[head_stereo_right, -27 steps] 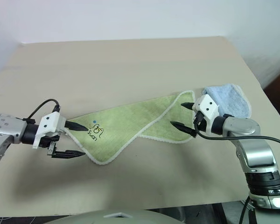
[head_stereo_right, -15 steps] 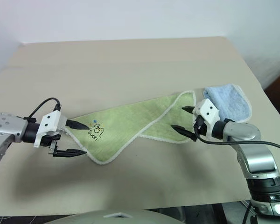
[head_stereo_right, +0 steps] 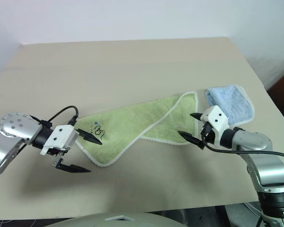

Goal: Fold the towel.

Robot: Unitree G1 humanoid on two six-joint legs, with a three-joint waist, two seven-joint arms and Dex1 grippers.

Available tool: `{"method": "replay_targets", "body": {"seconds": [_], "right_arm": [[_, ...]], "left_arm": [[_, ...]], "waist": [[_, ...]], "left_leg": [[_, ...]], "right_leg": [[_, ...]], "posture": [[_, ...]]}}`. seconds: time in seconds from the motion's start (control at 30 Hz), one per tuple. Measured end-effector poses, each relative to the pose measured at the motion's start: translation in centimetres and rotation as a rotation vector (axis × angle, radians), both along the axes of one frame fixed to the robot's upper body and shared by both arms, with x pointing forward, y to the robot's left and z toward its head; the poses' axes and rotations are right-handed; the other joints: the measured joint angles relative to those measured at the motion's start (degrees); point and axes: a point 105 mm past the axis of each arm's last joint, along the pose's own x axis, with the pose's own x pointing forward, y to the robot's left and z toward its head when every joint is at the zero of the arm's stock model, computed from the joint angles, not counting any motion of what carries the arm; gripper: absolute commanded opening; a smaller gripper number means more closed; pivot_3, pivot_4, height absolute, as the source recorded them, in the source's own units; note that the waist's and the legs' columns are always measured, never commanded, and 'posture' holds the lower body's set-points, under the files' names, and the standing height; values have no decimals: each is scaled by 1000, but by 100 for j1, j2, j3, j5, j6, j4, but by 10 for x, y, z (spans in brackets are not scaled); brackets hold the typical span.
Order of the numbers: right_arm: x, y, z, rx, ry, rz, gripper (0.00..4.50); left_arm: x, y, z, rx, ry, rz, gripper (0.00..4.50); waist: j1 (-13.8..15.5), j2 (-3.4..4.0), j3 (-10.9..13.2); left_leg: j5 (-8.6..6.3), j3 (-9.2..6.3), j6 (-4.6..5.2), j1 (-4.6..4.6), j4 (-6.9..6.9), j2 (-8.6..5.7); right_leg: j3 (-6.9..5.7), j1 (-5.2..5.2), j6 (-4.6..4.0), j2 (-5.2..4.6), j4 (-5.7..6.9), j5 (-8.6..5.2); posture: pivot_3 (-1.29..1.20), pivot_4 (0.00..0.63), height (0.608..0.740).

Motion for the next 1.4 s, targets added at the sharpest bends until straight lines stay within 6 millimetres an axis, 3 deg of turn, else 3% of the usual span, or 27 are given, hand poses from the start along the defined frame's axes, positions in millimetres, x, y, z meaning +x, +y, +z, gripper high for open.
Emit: {"method": "replay_targets", "body": {"seconds": [0.23, 0.6, 0.83, 0.97, 1.33, 1.4], "right_arm": [[-18, -10, 0, -11, 28, -59, 4500], [-28, -15, 7, -22, 16, -118, 4500], [-26, -17, 10, -21, 0, -146, 4500], [-27, -15, 12, -23, -14, -143, 4500], [-24, -13, 17, -12, -28, -145, 4500], [-22, -13, 20, -12, -43, -140, 4500]], "left_arm": [[-7, -6, -19, 53, -11, -105, 4457], [15, -3, -46, 132, -6, -128, 4457], [25, -12, -48, 122, -10, -161, 4457], [33, -16, -48, 120, -27, -160, 3546], [37, -15, -48, 126, -22, -140, 120], [36, -15, -48, 126, -20, -135, 56]], "waist": [[9, 2, -3], [6, 1, -5], [27, 3, -9], [21, 4, -9], [-1, 4, -10], [-2, 4, -10]], "left_leg": [[0, -1, 1, 9, 4, 0], [0, -1, 2, 21, 8, 1], [0, -2, 2, 39, 9, 1], [0, -2, 2, 66, 9, 2], [-1, -2, 2, 70, 4, 5], [-1, -1, 3, 70, 4, 5]], "right_leg": [[-1, 12, -1, 0, -2, -1], [0, 28, -1, 0, -3, -2], [0, 47, 0, -3, -6, -3], [0, 72, 1, -4, -6, -4], [2, 72, 9, -4, -7, -10], [3, 73, 9, -5, -8, -10]], "posture": [[0, 150, 728], [0, 150, 728], [0, 150, 728], [0, 150, 728], [0, 150, 728], [0, 150, 728]]}}
